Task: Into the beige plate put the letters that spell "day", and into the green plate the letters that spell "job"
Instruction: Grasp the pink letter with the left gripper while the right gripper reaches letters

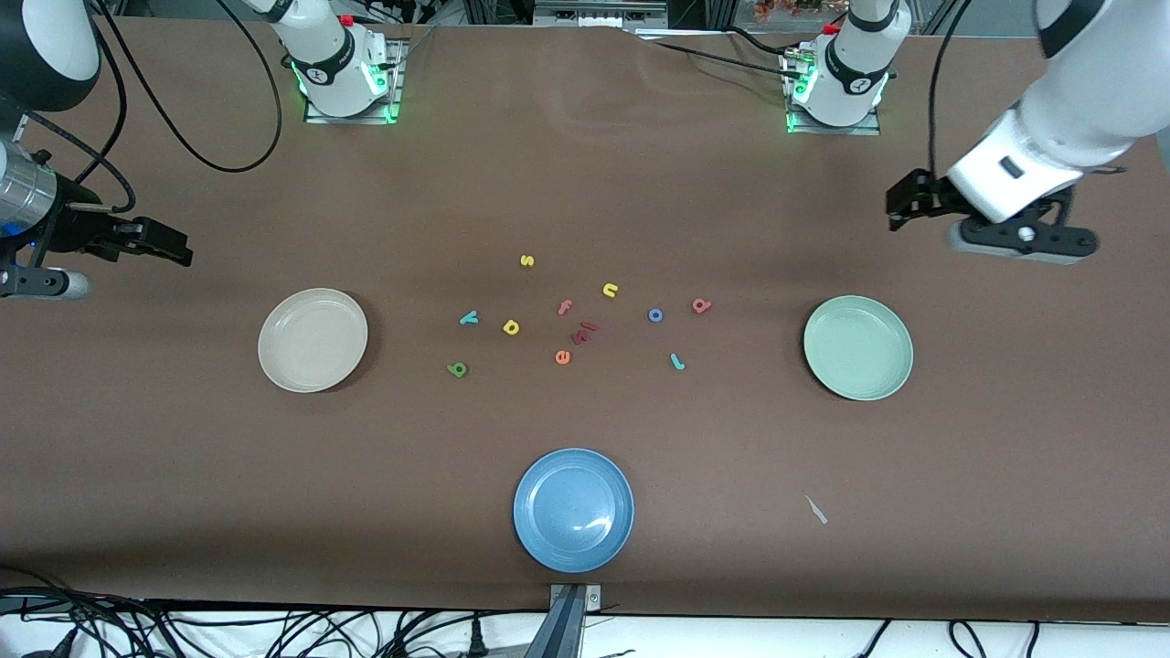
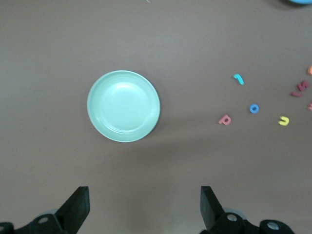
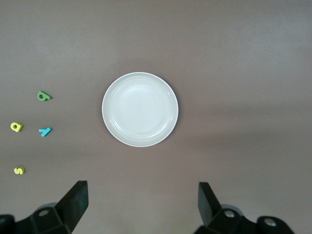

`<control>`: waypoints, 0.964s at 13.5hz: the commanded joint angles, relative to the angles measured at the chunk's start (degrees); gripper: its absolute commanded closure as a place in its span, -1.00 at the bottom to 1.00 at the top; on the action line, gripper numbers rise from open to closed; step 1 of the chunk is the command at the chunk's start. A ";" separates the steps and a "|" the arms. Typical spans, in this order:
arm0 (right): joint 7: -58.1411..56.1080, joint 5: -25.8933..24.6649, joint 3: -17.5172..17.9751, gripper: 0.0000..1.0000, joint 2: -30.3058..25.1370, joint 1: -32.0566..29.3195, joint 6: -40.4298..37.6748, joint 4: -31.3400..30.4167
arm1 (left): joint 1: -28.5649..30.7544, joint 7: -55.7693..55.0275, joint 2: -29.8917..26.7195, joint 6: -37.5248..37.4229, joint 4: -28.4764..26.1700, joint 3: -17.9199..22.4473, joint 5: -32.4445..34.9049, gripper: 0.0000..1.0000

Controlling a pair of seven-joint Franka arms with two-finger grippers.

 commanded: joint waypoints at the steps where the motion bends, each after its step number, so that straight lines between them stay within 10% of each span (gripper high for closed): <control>1: -0.19 0.46 0.67 -1.00 -0.01 -0.23 -0.29 -0.13 | -2.53 0.73 8.16 -0.32 3.99 -2.96 1.11 -1.00; 9: 3.85 2.92 0.94 -1.00 0.08 4.50 3.13 -3.12 | -9.65 0.64 21.98 11.80 6.74 -4.47 0.76 -1.00; 13: 4.38 2.92 0.94 -1.00 4.02 8.38 6.47 -3.30 | -13.52 -0.76 25.32 22.32 -1.59 -4.38 0.85 -1.00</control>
